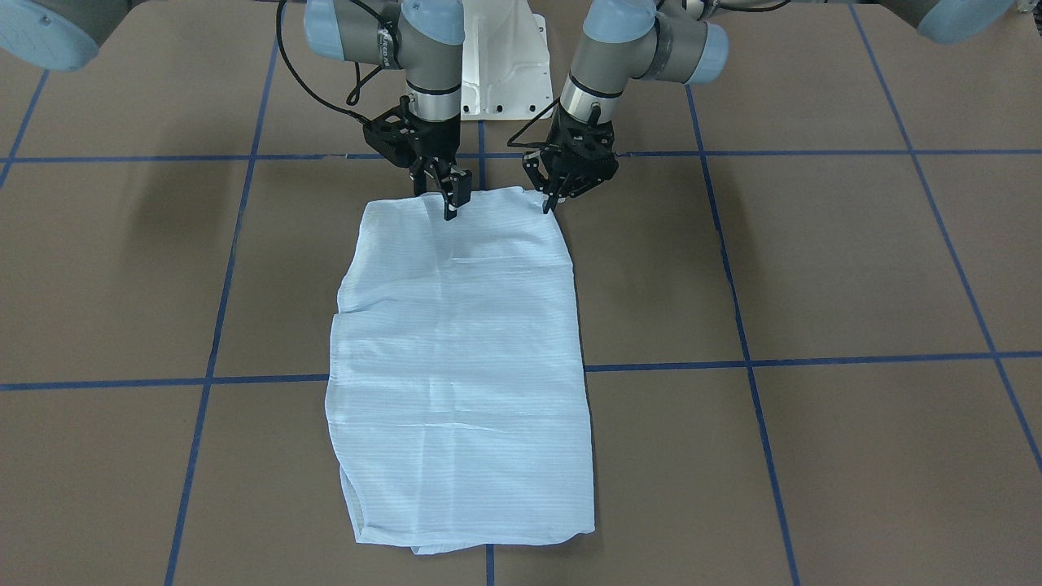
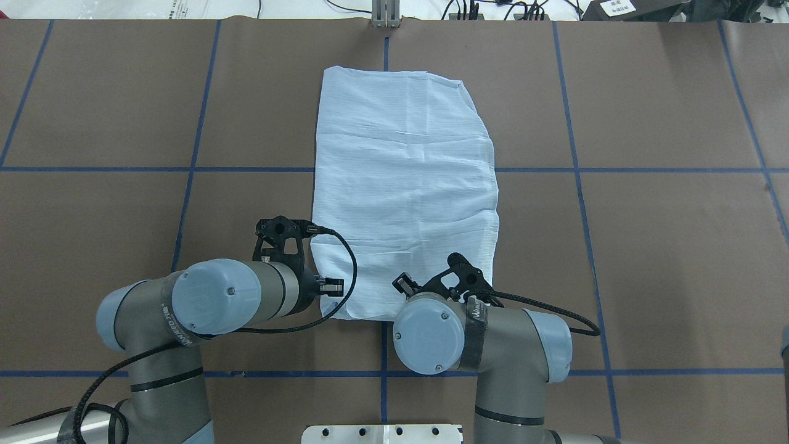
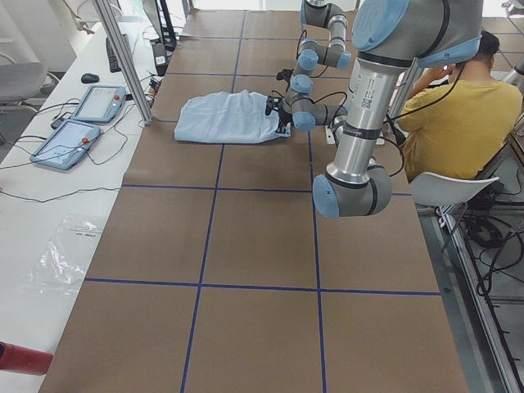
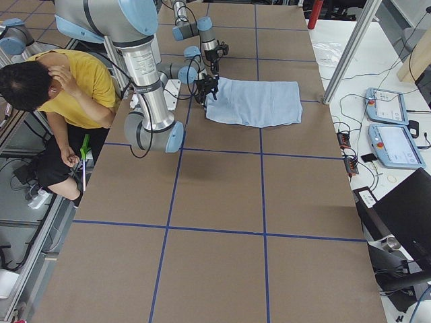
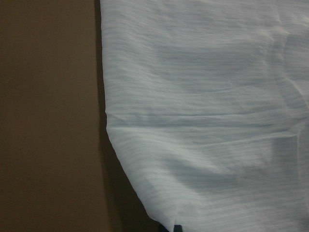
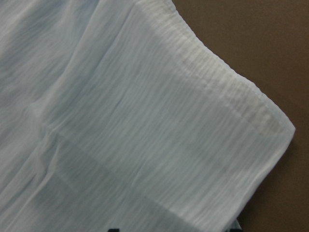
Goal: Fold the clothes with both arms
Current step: 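Lower both grippers to the shirt's edge nearest the robot, then grasp the near edge with both grippers and lift it, then fold the near edge with both grippers toward the far end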
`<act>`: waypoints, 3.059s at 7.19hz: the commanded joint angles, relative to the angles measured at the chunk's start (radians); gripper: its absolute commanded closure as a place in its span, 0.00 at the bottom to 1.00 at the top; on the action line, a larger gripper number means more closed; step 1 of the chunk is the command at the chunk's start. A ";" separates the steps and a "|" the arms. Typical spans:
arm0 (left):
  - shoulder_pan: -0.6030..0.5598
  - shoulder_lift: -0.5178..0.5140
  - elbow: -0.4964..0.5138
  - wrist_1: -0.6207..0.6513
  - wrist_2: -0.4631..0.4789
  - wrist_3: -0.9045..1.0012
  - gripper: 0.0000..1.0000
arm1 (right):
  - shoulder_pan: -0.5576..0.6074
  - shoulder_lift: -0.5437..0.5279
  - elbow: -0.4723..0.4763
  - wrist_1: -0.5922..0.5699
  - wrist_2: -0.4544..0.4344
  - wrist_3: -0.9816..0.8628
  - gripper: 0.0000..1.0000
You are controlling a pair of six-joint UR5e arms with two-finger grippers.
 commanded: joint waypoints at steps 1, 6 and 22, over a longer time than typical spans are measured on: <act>0.000 0.000 -0.001 0.000 0.000 -0.002 1.00 | 0.003 0.006 -0.010 0.000 -0.004 0.019 0.44; 0.003 -0.003 -0.012 0.000 -0.002 0.000 1.00 | 0.048 0.006 -0.007 0.009 -0.004 0.014 1.00; -0.370 -0.274 0.283 0.033 -0.114 0.186 1.00 | 0.305 0.227 -0.195 0.073 -0.089 -0.288 1.00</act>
